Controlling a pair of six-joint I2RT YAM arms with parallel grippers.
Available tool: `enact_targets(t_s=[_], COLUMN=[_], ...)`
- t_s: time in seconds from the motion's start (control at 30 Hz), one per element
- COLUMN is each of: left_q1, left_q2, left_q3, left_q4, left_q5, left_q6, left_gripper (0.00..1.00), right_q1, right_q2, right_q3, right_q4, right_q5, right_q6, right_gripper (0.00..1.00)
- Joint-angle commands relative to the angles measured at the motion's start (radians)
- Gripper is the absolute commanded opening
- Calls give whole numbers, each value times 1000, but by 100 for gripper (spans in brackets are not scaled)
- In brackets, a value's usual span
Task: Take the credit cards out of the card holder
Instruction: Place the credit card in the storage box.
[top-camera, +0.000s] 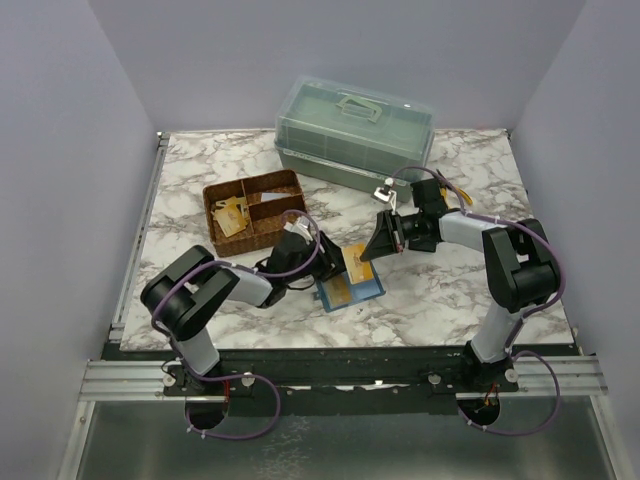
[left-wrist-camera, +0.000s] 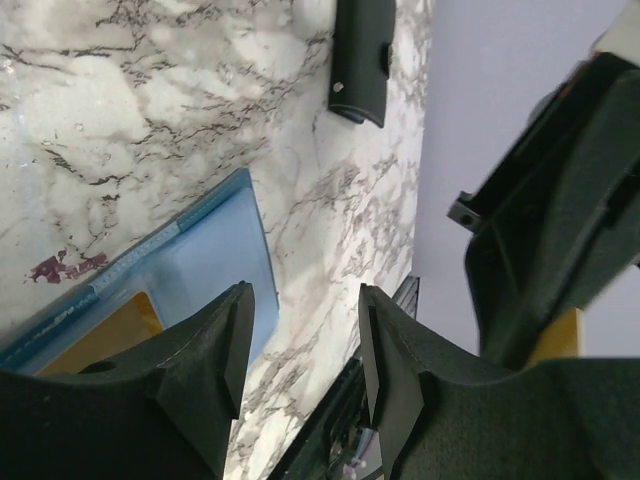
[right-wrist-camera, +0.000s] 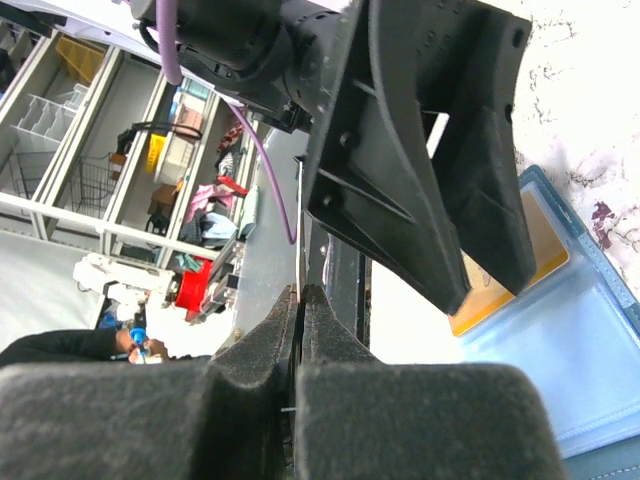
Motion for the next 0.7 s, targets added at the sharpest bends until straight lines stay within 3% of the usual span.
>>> enact_targets(t_s=[0.0,0.2,0.33,0.4,0.5,0.67], left_q1=[1,7,8,9,11,32], left_q2=[-71,-126,-278,-381,-530,-694], left_q3=[-48,-107,-219,-274,-346,-373], left_q4=[9,30,31,31,32,30], left_q5=[-83,-121,-255,-335,-386,-244], left_q6=[17,7,16,19,21,50], left_gripper=[52,52,53,66,97,99], right_q1=[5,4,4,5,5,6], right_q2=[-7,0,0,1,7,24], right_q3=[-16,-23,-29,-30,-34,-37], right_q4=[53,66,74,77,81,86], right_q5=[-30,-46,-48,-45,-35,-12], right_q6=[40,49,51,51,53,68], right_gripper=[0,0,0,0,0,0])
